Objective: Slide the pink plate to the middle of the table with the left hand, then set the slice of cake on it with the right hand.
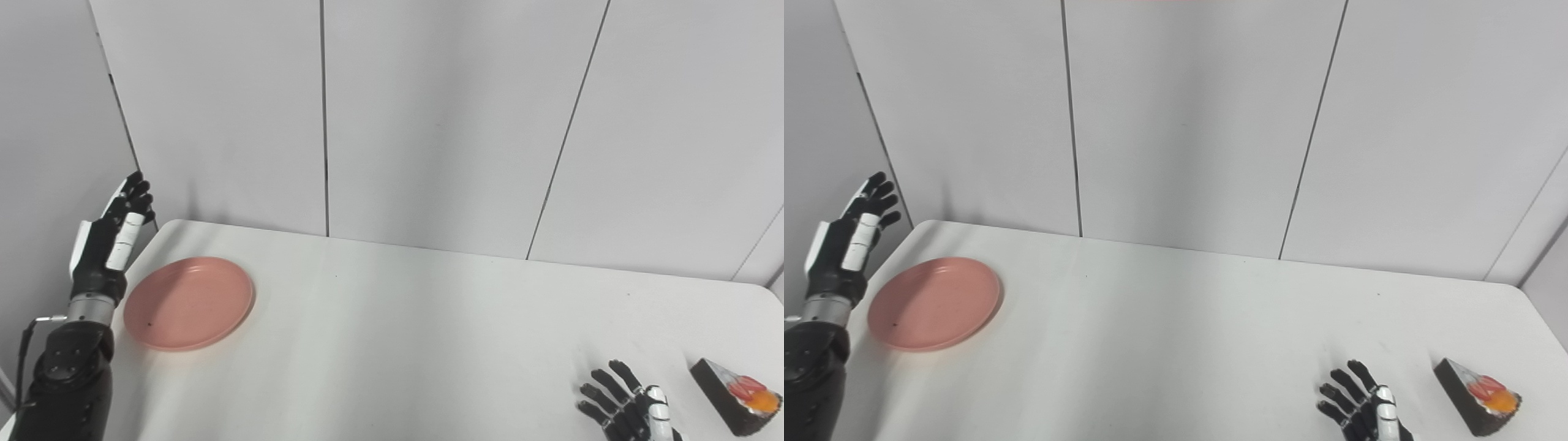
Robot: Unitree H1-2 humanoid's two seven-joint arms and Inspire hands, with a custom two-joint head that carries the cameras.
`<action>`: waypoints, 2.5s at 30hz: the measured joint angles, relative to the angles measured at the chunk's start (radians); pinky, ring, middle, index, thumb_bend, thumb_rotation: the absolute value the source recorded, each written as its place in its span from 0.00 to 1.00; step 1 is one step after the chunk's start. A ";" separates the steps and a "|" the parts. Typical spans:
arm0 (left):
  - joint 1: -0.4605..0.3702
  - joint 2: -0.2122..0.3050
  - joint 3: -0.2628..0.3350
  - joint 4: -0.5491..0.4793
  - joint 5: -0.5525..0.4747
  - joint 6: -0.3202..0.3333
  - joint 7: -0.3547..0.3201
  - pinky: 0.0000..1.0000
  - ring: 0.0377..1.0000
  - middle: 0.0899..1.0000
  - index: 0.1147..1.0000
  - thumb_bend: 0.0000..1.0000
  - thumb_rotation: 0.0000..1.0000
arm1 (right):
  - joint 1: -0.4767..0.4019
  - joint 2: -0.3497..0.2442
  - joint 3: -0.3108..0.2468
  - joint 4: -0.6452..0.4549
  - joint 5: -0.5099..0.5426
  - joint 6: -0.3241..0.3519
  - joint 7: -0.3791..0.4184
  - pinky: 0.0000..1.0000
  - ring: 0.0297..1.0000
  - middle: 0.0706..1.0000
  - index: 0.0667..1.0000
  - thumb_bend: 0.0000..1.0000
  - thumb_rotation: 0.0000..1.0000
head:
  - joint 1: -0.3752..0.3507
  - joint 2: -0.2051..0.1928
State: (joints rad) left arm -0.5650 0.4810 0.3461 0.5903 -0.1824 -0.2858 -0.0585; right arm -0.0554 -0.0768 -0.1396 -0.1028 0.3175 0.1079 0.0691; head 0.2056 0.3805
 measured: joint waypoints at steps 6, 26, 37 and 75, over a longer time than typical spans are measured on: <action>-0.021 0.022 0.004 0.169 -0.020 -0.073 -0.026 0.91 0.98 0.97 0.93 1.00 0.88 | -0.009 0.001 -0.002 0.011 -0.002 0.000 -0.003 0.70 0.73 0.78 0.87 0.51 0.91 | 0.000 -0.006; -0.033 -0.014 0.068 0.311 -0.173 -0.050 -0.029 0.91 0.95 0.94 0.95 0.92 0.86 | -0.019 0.002 -0.007 0.024 -0.022 -0.001 -0.004 0.70 0.75 0.80 0.91 0.54 0.90 | 0.000 -0.003; 0.015 -0.053 0.053 0.235 -0.203 -0.028 -0.081 0.87 0.95 0.93 0.92 0.93 0.83 | -0.020 0.002 -0.006 0.025 -0.031 -0.001 -0.003 0.70 0.74 0.78 0.90 0.57 0.89 | -0.003 0.003; 0.042 -0.234 -0.145 0.016 -0.129 0.101 -0.100 0.79 0.91 0.89 0.93 0.91 0.85 | -0.019 0.010 -0.001 0.023 -0.052 -0.004 -0.005 0.65 0.70 0.73 0.87 0.61 0.83 | -0.058 0.034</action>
State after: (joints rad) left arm -0.5233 0.2470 0.2014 0.6061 -0.3115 -0.1852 -0.1585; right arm -0.0744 -0.0663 -0.1403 -0.0796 0.2652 0.1035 0.0640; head 0.1473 0.4141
